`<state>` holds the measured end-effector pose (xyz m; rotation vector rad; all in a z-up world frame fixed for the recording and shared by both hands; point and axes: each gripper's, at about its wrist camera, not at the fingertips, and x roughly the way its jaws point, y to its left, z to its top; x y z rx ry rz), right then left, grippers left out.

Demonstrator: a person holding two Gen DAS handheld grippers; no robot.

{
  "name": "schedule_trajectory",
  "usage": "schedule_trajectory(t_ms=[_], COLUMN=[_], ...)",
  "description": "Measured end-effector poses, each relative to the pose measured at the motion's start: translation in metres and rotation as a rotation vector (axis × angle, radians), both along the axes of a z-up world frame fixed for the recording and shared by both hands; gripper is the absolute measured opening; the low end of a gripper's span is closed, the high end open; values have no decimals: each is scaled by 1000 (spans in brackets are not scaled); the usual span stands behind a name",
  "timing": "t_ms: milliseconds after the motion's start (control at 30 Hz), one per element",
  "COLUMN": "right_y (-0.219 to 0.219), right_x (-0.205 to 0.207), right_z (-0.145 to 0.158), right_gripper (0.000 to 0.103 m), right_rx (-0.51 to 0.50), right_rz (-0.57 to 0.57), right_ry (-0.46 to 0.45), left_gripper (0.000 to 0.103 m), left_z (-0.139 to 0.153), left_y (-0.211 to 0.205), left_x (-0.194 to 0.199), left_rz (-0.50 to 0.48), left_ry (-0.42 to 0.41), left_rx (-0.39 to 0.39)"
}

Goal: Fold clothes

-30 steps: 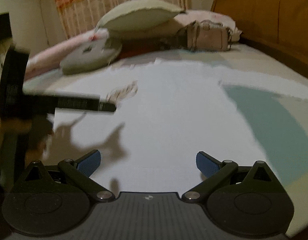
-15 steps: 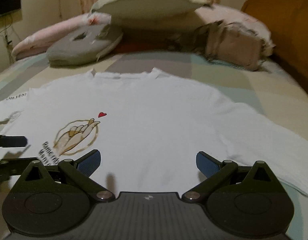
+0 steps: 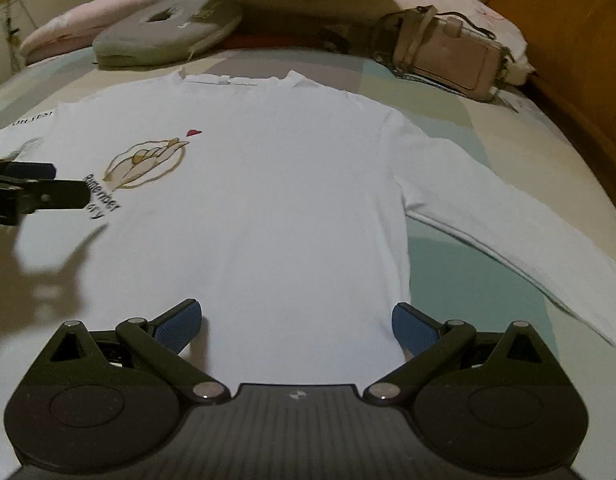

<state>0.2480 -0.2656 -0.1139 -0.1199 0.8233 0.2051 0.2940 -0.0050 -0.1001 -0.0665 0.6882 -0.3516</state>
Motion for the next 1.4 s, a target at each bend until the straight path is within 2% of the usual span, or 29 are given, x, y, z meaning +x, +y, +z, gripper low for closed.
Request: schedule_trajectory(t_ms=[133,233,367,500,633,733,800,900,1000,1067,1167,1233,1333,1400], right_y=[16,15,4,9,10,4,-7,-39,-94,-146,-222,-264,-305,-317], right_x=[-18,-24,-41,-48,-49,-51,-54,-58,-45,-26,6,28,57,68], right_z=[2,-16,-20,-24,-22,-15,-6,10,26,39,53,55,43,29], right_gripper=[103,103,103,103,103,103,103,103,103,103,103,103,103,103], right_rx=[41,18,70,41,30,56,75,75,77,110,218,301,400,405], right_rz=[25,-16,-82,-86,-81,-96,-126,-205,-338,-476,-640,-698,-719,-729], right_ry=[-7,51,-12,-43,-37,5,-3,-75,-121,-124,-87,-37,26,48], left_gripper=[102,102,102,102,102,102,102,102,102,102,102,102,102,102], left_z=[-2,-3,-4,-6,-6,-5,-4,-1,-1,-1,-1,-3,-6,-9], left_y=[-4,-6,-5,-5,-7,-9,-10,-14,-21,-24,-27,-30,-34,-36], left_x=[0,1,3,4,1,-1,-3,-9,-14,-15,-16,-15,-14,-14], left_rz=[-16,-20,-11,-12,-27,-38,-50,-85,-117,-132,-156,-157,-164,-173], left_ry=[10,13,21,35,26,19,12,-12,-42,-38,-30,-30,-21,-13], left_rx=[-9,-3,-9,-24,-27,-29,-34,-45,-22,-29,-46,-44,-26,-18])
